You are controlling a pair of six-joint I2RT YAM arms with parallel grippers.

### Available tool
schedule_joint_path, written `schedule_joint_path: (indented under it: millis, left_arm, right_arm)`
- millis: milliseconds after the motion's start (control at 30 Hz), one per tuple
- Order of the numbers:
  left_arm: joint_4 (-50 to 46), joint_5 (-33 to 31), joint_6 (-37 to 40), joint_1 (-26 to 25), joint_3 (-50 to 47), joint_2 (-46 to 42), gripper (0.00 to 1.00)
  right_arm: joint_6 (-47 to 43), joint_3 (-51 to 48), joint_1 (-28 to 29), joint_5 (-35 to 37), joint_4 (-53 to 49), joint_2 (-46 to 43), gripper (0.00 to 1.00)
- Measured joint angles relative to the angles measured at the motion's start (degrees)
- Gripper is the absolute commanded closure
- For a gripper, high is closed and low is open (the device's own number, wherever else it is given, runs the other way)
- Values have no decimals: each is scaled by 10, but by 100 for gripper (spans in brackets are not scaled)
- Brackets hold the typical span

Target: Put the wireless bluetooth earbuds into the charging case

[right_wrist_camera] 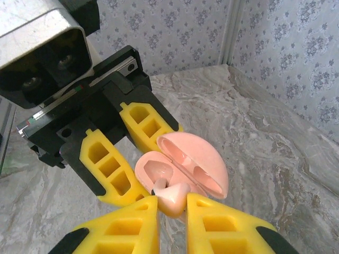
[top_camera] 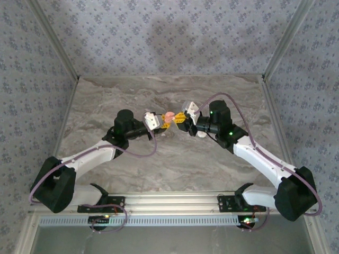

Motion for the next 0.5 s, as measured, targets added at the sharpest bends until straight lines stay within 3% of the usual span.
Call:
schedule_joint_path:
  millis: [500]
  left_arm:
    - [-16,10,10,-1,1,-11,90]
  right_arm:
    - [-35,40,10,0,-52,9,82]
